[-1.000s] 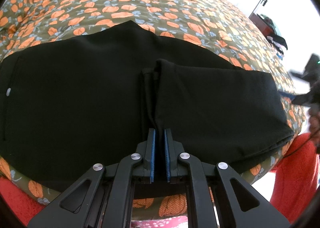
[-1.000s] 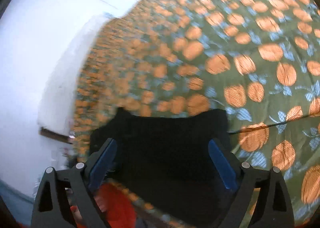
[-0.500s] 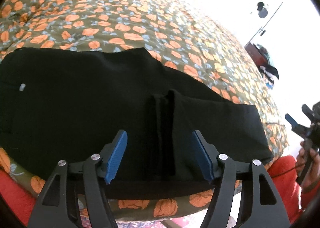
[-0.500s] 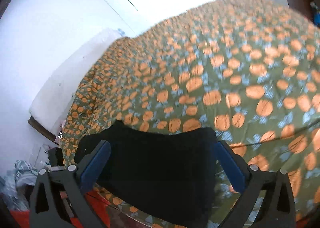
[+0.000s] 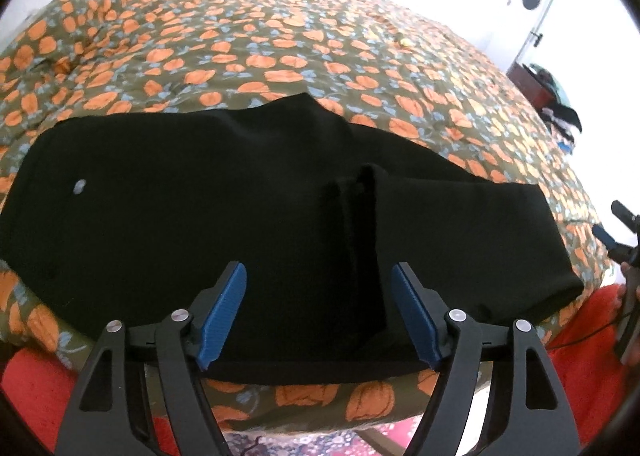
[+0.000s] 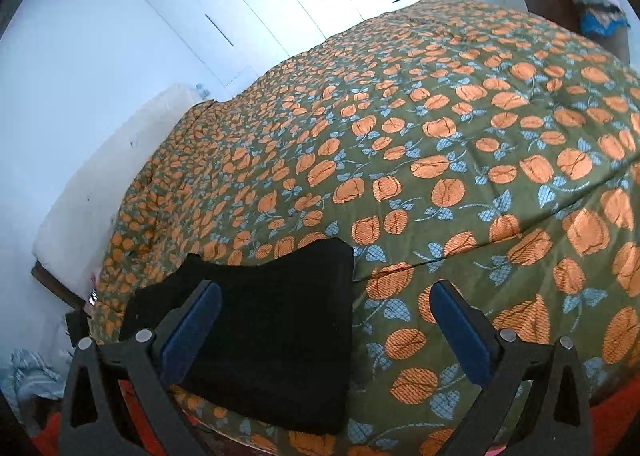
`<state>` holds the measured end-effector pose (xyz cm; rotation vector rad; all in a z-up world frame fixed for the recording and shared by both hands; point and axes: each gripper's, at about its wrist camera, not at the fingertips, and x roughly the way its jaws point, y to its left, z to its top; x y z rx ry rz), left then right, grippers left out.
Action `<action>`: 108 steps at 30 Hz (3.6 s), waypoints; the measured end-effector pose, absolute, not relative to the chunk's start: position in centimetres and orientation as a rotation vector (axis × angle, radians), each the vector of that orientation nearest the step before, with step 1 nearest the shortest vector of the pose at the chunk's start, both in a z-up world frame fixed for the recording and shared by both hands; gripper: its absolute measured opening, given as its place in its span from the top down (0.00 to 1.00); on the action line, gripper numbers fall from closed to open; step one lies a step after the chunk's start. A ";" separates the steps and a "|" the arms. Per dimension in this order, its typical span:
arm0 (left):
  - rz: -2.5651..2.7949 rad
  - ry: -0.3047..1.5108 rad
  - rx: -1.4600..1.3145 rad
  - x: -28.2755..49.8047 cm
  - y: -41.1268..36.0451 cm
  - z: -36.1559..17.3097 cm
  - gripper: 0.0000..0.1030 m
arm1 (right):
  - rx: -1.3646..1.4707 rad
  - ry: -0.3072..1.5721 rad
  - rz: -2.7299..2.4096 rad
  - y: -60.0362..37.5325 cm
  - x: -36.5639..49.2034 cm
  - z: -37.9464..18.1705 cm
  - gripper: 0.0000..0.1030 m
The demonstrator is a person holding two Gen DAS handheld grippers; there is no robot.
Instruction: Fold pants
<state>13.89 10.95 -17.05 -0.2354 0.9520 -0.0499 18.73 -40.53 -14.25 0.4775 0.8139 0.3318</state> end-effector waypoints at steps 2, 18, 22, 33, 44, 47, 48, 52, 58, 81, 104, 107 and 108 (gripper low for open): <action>-0.022 0.937 -0.280 13.4 12.6 -16.8 0.25 | 0.463 0.819 0.333 -40.2 18.9 -14.5 0.00; 0.389 0.567 -1.202 1.3 36.4 -22.0 0.29 | 0.410 0.893 0.401 -36.6 20.3 -15.8 0.00; 0.355 0.587 -1.168 3.4 36.7 -22.2 0.36 | 0.401 0.910 0.394 -36.3 20.3 -16.1 0.00; 0.328 0.692 -1.110 8.2 38.5 -24.0 0.36 | 0.432 0.937 0.370 -36.8 20.4 -16.7 0.00; 0.296 0.631 -1.076 9.4 37.9 -23.8 0.55 | 0.422 0.954 0.363 -36.8 20.4 -17.1 0.00; 0.315 0.656 -1.091 9.6 38.2 -24.6 0.57 | 0.428 0.951 0.358 -37.0 20.4 -17.1 0.00; 0.322 0.665 -1.091 9.7 38.2 -24.8 0.55 | 0.429 0.951 0.357 -37.0 20.4 -17.1 0.00; 0.324 0.690 -1.077 10.5 38.0 -25.1 0.43 | 0.426 0.953 0.357 -37.0 20.3 -17.1 0.00; 0.339 0.699 -1.046 10.5 37.6 -24.8 0.54 | 0.421 0.948 0.357 -37.1 20.1 -16.9 0.00; 0.337 0.669 -1.052 9.3 37.6 -24.4 0.70 | 0.445 0.953 0.334 -37.9 19.7 -16.9 0.00; 0.169 0.608 -0.565 8.1 26.7 -11.7 0.81 | 0.489 0.961 0.343 -37.9 20.1 -17.4 0.00; 0.095 0.613 -0.444 9.0 22.5 -9.7 0.81 | 0.494 0.957 0.349 -37.9 20.1 -17.3 0.00; 0.065 0.617 -0.380 9.4 20.4 -9.1 0.81 | 0.498 0.954 0.351 -37.9 20.1 -17.3 0.00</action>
